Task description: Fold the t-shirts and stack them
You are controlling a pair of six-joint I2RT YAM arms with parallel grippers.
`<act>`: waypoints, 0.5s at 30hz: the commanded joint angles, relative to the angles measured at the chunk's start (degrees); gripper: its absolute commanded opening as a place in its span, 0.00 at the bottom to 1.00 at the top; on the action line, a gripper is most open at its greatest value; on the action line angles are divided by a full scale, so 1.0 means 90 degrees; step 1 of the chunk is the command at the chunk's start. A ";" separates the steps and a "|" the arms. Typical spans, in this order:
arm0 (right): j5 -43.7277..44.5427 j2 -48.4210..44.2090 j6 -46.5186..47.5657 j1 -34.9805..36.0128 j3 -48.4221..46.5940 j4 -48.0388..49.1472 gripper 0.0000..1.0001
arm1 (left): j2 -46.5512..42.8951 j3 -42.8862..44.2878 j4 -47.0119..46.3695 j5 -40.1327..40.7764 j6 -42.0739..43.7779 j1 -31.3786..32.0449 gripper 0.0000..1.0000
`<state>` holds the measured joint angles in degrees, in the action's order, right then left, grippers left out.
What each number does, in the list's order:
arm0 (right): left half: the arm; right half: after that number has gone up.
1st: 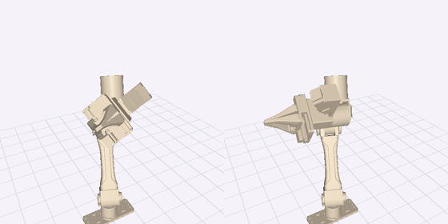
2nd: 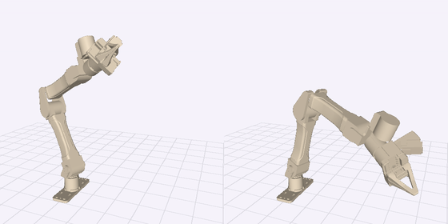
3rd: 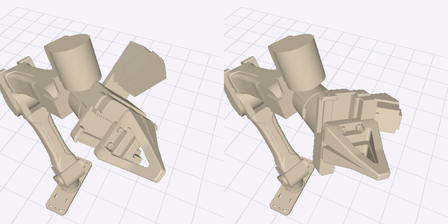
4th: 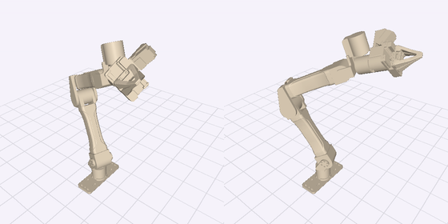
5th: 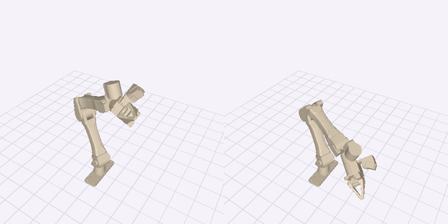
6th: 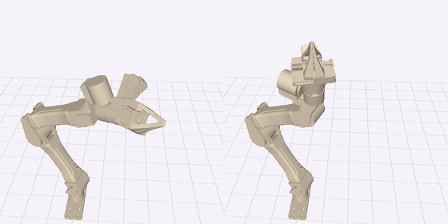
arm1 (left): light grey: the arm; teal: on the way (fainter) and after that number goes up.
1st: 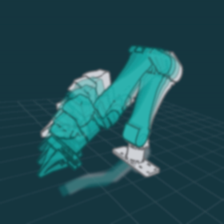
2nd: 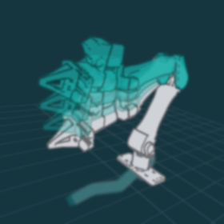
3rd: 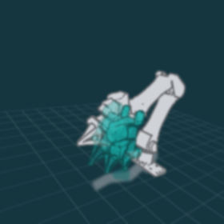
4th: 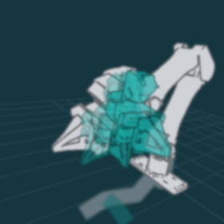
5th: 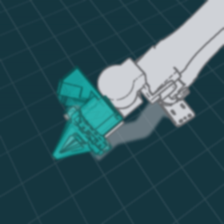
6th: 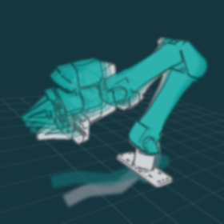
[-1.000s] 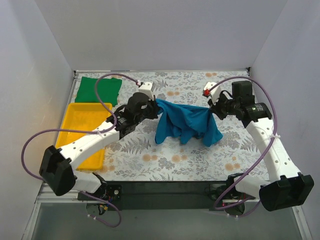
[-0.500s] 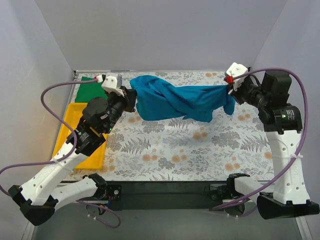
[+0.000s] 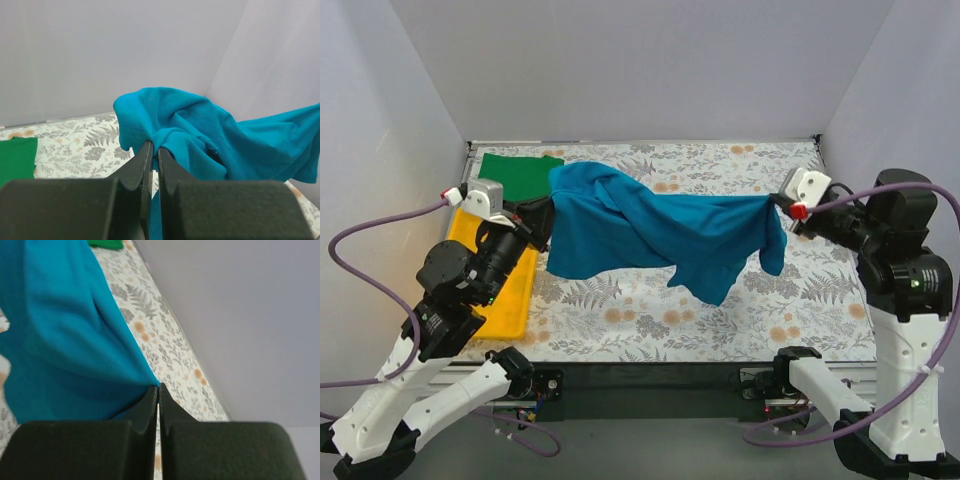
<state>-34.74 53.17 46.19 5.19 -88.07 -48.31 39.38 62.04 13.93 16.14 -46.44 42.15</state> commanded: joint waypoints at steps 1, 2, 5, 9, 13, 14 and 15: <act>-0.1334 -0.0448 0.0483 -0.0078 0.0068 -0.0647 0.01 | -0.0428 -0.0272 0.0551 -0.0114 -0.0318 -0.0015 0.00; -0.1441 -0.0487 0.0434 -0.0098 0.0175 -0.0638 0.01 | -0.0488 -0.0340 0.0590 -0.0056 -0.0377 -0.0015 0.00; -0.1113 -0.0478 0.0007 -0.0147 0.0761 -0.0239 0.01 | -0.0498 -0.0711 0.0581 0.0275 -0.0659 -0.0015 0.00; -0.0895 -0.0050 -0.0494 -0.0137 0.1658 0.0688 0.01 | 0.0096 -0.1238 0.0444 0.0881 -0.0982 -0.0015 0.00; -0.0818 0.0605 -0.1117 -0.0118 0.2381 0.1857 0.01 | 0.1217 -0.1775 0.0327 0.1604 -0.1548 -0.0035 0.00; -0.0499 0.0780 -0.1477 -0.0108 0.2461 0.2133 0.01 | 0.1395 -0.1989 0.0288 0.1692 -0.1714 -0.0064 0.00; -0.0312 0.1198 -0.1596 -0.0079 0.2510 0.2349 0.02 | 0.1570 -0.2107 0.0152 0.1819 -0.1851 -0.0093 0.00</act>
<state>-41.43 59.37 38.96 4.29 -67.05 -38.79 49.78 46.61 15.75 25.54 -57.65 42.02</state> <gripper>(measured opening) 0.020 0.024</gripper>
